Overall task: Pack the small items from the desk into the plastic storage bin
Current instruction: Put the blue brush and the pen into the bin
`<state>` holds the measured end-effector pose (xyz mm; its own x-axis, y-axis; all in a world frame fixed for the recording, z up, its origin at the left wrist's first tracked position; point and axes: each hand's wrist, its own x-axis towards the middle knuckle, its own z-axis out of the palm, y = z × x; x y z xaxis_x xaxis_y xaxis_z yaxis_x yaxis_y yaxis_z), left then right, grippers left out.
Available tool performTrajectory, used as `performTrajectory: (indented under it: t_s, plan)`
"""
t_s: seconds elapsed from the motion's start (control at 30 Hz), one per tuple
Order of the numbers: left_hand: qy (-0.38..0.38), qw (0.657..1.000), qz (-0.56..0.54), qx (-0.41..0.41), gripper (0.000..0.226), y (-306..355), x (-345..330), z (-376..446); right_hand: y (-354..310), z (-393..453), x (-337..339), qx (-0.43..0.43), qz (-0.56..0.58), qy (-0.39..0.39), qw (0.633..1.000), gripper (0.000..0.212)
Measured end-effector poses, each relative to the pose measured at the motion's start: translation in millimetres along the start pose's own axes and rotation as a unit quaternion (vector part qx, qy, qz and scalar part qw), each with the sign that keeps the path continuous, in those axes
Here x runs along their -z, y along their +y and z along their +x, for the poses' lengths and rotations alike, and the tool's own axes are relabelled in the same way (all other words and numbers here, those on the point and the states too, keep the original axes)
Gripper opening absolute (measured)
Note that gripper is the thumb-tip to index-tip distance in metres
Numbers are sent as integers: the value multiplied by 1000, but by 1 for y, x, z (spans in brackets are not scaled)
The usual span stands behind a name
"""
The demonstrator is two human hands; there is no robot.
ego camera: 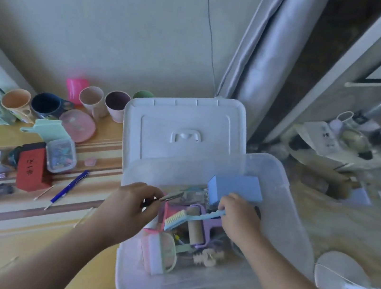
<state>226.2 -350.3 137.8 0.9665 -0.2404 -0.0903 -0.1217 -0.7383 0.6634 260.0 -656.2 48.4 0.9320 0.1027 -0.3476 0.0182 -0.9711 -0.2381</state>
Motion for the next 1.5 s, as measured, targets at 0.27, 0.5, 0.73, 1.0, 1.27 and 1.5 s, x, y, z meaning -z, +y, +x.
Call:
performTrajectory:
  t_s: [0.27,0.5,0.73,1.0,1.27,1.5]
  plan:
    - [-36,999,17,37,14,18,-41,1,33,9,-19,-29,-59,-44,997,27]
    - [-49,997,11,63,19,19,-71,9,55,4,0,7,37,-1,999,16]
    - [-81,995,-7,62,17,30,-88,23,6,-15,39,210,158,5,965,17]
    - [-50,986,-103,117,13,38,-107,18,-15,-14,34,247,57,-68,965,13]
    - [-65,993,-37,90,31,36,-117,14,51,-12,39,116,-54,-183,975,14]
    - [-62,995,1,77,29,25,-111,12,27,-24,9,167,-139,-304,928,22]
